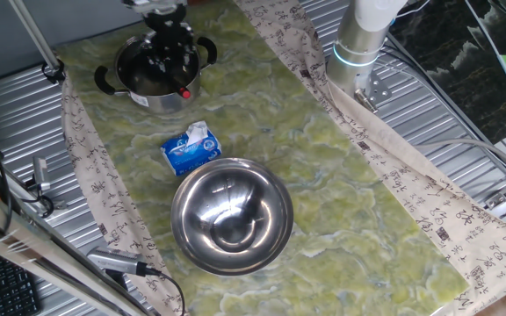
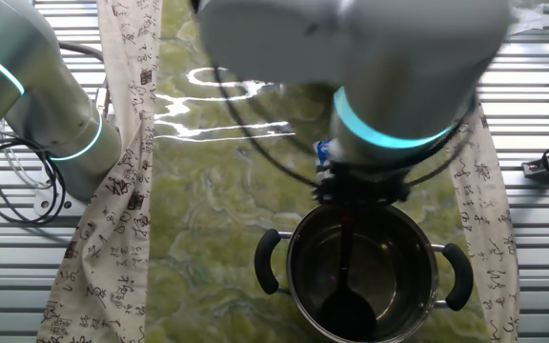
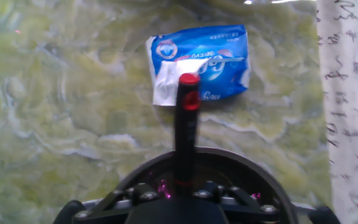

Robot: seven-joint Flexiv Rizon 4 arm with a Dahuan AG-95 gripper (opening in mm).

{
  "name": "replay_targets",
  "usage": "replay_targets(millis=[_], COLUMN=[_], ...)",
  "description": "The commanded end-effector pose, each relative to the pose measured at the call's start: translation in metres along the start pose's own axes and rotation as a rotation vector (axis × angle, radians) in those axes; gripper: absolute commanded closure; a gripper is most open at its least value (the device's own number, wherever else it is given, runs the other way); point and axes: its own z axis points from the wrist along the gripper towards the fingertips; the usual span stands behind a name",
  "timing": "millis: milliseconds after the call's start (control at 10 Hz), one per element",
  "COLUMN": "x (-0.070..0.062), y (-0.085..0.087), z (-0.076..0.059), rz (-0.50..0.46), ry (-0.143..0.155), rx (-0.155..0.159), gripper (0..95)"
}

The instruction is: Scoop water with a large spoon from one bowl to another

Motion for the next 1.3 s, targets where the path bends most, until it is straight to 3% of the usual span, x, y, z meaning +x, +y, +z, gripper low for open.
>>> replay_targets(millis=[100, 200, 300, 600, 800, 1100, 1300], x=[-0.032, -0.041, -0.044, -0.045, -0.045, -0.045, -0.045], y=[-0.002, 0.001, 0.004, 0.005, 0.006, 0.006, 0.006], z=[-0.062, -0.071, -0.077, -0.082, -0.082, -0.082, -0.083], rz=[0.847, 0.996, 1.085, 1.180, 1.230, 1.288, 1.291], ry=[-0.026, -0.030, -0.031, -0.011, -0.034, -0.027, -0.039], rx=[-0.012, -0.011, -0.007, 0.003, 0.033, 0.052, 0.063], gripper=[57.0, 57.0, 57.0, 57.0, 57.0, 57.0, 57.0])
